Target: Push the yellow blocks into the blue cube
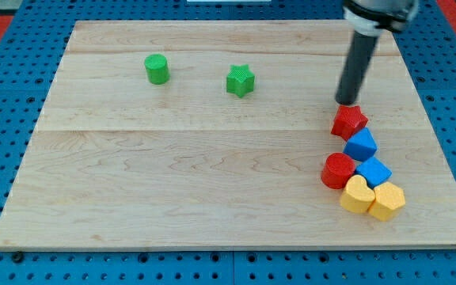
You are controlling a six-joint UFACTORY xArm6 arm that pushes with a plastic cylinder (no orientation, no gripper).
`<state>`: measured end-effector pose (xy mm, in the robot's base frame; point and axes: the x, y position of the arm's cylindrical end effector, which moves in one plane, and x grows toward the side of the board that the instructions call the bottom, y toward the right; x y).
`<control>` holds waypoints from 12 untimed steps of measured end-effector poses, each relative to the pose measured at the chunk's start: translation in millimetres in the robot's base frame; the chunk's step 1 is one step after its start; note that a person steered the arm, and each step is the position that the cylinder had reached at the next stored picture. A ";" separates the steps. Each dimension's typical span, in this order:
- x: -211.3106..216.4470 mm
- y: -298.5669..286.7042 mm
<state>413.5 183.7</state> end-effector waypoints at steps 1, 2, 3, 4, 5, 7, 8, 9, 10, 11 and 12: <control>78.8 -10.8; 81.1 -20.0; 36.0 -15.4; 29.8 31.1; 102.7 107.5; 202.6 125.9; 199.5 95.7; 167.2 33.6; 141.9 60.4; 195.8 105.2; 203.4 94.1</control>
<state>616.9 277.8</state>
